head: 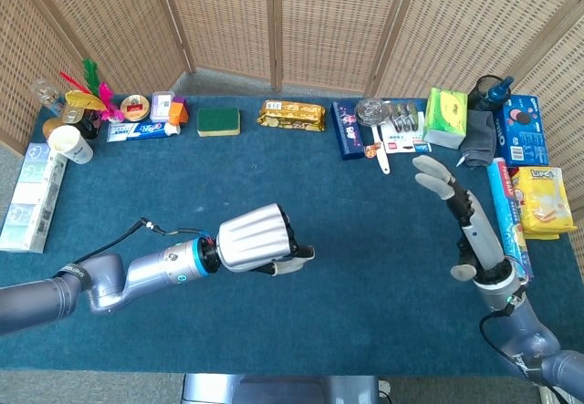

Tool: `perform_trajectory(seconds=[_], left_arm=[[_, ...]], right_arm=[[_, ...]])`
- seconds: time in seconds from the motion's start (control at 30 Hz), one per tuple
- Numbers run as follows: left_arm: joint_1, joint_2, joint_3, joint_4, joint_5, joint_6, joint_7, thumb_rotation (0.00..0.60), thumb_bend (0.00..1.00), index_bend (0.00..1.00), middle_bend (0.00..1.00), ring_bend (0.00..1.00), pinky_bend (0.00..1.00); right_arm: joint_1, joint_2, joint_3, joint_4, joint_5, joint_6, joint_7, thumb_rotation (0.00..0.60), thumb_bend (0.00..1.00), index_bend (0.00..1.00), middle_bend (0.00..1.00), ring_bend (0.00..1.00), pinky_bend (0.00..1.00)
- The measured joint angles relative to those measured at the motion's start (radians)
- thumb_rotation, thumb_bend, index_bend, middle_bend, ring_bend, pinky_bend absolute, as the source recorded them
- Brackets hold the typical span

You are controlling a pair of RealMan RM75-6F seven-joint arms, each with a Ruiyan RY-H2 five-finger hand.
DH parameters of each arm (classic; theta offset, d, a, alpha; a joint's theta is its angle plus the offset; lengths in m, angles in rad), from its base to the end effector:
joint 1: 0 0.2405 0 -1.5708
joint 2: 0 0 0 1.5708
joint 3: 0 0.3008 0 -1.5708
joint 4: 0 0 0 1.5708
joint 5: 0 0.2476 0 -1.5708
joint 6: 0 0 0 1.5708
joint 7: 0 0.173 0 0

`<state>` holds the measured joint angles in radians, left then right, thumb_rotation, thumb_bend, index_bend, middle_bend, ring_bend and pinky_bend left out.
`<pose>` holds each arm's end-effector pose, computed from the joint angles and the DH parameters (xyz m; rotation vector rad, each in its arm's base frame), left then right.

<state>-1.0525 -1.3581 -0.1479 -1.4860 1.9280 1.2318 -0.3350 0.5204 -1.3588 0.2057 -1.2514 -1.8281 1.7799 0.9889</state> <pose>0.0106 0.3784 0.0209 -2.3774 -0.2975 -1.7740 -0.2076 -0.3541 0.1366 1.5618 -0.9324 2.3013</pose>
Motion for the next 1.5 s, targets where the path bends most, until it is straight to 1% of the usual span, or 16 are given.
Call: perform_trajectory(seconds=[0.17, 0.3, 0.43, 0.77, 0.93, 1.17, 1.5], left_arm=[[-0.006, 0.000, 0.001, -0.006, -0.008, 0.005, 0.006, 0.600, 0.82, 0.90, 1.00, 1.00, 1.00], [-0.009, -0.006, 0.010, -0.010, -0.018, 0.006, 0.009, 0.600, 0.82, 0.90, 1.00, 1.00, 1.00], [-0.011, -0.013, 0.020, -0.008, -0.022, 0.008, 0.003, 0.600, 0.83, 0.90, 1.00, 1.00, 1.00], [-0.019, -0.021, 0.029, 0.005, -0.026, 0.020, -0.004, 0.600, 0.83, 0.90, 1.00, 1.00, 1.00], [-0.026, -0.039, 0.033, 0.017, -0.033, 0.015, -0.007, 0.600, 0.83, 0.90, 1.00, 1.00, 1.00], [-0.034, -0.070, 0.033, 0.038, -0.046, 0.017, -0.017, 0.600, 0.83, 0.90, 1.00, 1.00, 1.00], [-0.053, -0.101, 0.021, 0.032, -0.073, 0.004, -0.013, 0.600, 0.83, 0.90, 1.00, 1.00, 1.00]], right_arm=[[0.014, -0.022, -0.007, 0.016, -0.010, 0.007, -0.042, 0.000, 0.00, 0.10, 0.06, 0.01, 0.05], [0.035, -0.045, -0.011, 0.039, -0.010, -0.004, -0.071, 0.000, 0.00, 0.10, 0.07, 0.01, 0.05], [0.041, -0.063, -0.016, 0.065, -0.010, 0.011, -0.095, 0.000, 0.00, 0.10, 0.07, 0.01, 0.06], [0.034, -0.085, -0.058, 0.098, -0.027, 0.053, -0.105, 0.000, 0.00, 0.10, 0.07, 0.01, 0.05], [0.043, -0.086, -0.069, 0.082, -0.041, 0.061, -0.104, 0.000, 0.00, 0.10, 0.07, 0.01, 0.05], [0.057, -0.076, -0.078, 0.032, -0.060, 0.063, -0.148, 0.000, 0.00, 0.10, 0.07, 0.01, 0.05], [0.081, -0.079, -0.081, -0.002, -0.038, 0.014, -0.176, 0.000, 0.00, 0.10, 0.07, 0.01, 0.05]])
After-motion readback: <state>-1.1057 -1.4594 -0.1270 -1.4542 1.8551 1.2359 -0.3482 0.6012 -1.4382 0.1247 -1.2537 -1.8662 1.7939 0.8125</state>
